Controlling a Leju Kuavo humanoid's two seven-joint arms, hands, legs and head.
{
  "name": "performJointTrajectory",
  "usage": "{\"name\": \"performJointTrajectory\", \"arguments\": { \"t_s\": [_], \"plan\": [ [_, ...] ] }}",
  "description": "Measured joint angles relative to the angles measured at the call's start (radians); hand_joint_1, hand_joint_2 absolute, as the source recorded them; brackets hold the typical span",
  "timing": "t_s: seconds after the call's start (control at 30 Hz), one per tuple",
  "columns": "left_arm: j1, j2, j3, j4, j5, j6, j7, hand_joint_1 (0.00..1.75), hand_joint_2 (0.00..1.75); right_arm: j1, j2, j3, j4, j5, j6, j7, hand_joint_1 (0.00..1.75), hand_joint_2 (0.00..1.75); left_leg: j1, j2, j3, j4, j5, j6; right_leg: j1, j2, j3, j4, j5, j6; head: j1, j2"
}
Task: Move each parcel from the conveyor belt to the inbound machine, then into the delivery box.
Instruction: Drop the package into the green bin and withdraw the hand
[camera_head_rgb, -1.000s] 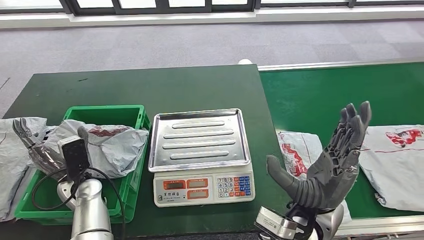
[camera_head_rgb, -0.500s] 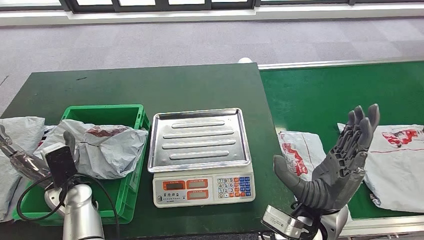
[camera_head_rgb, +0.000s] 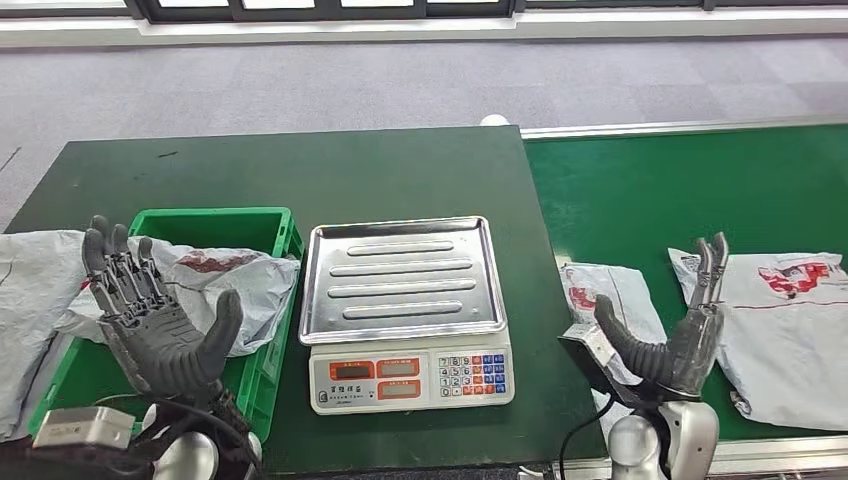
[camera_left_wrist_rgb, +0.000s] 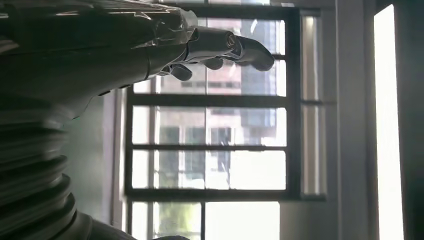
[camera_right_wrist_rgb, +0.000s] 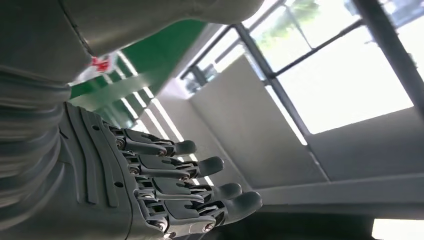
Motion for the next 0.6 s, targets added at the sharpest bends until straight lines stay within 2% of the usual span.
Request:
{"name": "performJointTrajectory", "arguments": {
  "t_s": [0.03,0.07,0.17,0.33,0.47,0.6],
  "plan": [
    [0.044,0.022,-0.099,-0.084,0.025,-0.076,0.000,0.00,1.75,-0.029,0.002,-0.112,0.078,0.026,0.000,-0.004,0.00,1.75,0.000,-0.001,-0.001,0.001,0.000,0.000,0.000,0.000,-0.001,0.000,0.000,0.001,0.000,0.000],
    [0.056,0.032,-0.137,-0.117,0.028,-0.101,0.000,0.00,1.75,-0.040,0.003,-0.165,0.110,0.034,-0.001,0.000,0.00,1.75,0.000,-0.001,-0.001,0.001,0.000,0.000,0.000,-0.001,0.000,0.000,0.000,0.001,0.000,0.000],
    [0.064,0.047,-0.183,-0.159,0.030,-0.121,0.000,0.00,1.75,-0.058,0.006,-0.245,0.155,0.047,-0.001,0.005,0.00,1.75,0.000,-0.001,-0.001,0.000,0.000,0.000,0.000,-0.001,0.000,0.000,0.000,0.000,0.000,0.000],
    [0.073,0.060,-0.218,-0.196,0.033,-0.132,0.001,0.00,1.75,-0.077,0.010,-0.312,0.205,0.091,-0.002,0.040,0.00,1.75,0.001,0.000,-0.001,0.000,0.000,0.000,0.000,0.000,-0.001,0.000,0.000,0.000,0.000,0.000],
    [0.085,0.065,-0.228,-0.219,0.033,-0.139,0.001,0.00,1.75,-0.092,0.013,-0.352,0.253,0.174,-0.002,0.142,0.00,1.75,0.001,0.000,-0.001,0.000,0.000,0.000,0.001,0.000,0.000,0.000,0.000,0.000,0.000,0.000],
    [0.099,0.068,-0.228,-0.236,0.035,-0.147,0.001,0.00,1.75,-0.109,0.013,-0.380,0.317,0.203,-0.002,0.230,0.00,1.75,0.001,0.000,-0.001,0.000,0.000,0.000,0.001,0.000,-0.001,0.000,0.000,0.000,0.000,0.000]
  ]
}}
